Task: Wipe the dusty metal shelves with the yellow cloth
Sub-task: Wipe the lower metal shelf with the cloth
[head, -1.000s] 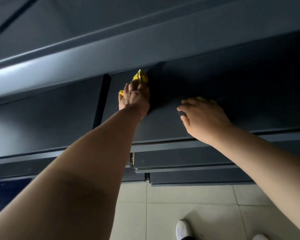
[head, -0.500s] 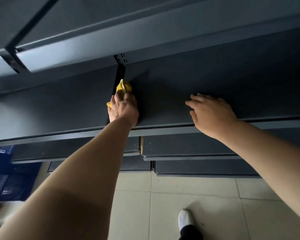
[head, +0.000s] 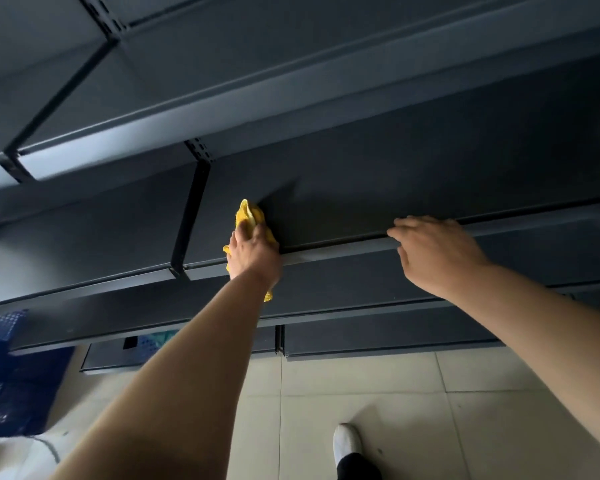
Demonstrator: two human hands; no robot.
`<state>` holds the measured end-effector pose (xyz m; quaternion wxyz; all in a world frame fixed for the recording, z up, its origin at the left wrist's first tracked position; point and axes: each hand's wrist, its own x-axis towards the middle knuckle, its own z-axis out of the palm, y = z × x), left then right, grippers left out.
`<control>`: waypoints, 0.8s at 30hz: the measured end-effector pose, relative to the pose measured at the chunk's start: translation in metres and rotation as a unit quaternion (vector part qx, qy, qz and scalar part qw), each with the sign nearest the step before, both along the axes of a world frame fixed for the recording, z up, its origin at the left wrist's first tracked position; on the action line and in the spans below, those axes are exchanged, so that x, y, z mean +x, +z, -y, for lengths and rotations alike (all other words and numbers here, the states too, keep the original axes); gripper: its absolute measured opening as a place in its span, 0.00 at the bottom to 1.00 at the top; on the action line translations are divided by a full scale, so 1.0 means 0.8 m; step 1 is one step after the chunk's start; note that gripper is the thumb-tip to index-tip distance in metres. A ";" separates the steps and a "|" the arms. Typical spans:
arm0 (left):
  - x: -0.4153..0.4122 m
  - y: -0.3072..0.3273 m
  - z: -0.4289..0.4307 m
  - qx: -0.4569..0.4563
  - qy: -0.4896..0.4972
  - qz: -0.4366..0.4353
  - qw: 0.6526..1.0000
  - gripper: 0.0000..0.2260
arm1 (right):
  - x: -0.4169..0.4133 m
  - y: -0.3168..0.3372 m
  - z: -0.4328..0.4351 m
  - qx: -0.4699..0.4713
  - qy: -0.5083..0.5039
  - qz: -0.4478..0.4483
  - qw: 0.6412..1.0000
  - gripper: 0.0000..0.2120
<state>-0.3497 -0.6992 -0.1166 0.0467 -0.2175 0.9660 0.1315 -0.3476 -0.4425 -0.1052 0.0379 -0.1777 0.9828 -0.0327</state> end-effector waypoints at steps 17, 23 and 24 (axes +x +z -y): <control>-0.018 0.026 -0.268 -0.020 -0.183 0.065 0.981 0.25 | 0.076 0.042 -0.219 -0.035 -0.163 0.040 0.985 0.18; -0.028 0.037 -0.329 0.063 -0.221 0.045 0.972 0.21 | 0.097 0.053 -0.265 -0.043 -0.211 0.053 0.975 0.17; -0.027 0.039 -0.337 0.077 -0.228 0.044 0.970 0.20 | 0.100 0.056 -0.272 -0.046 -0.218 0.056 0.973 0.17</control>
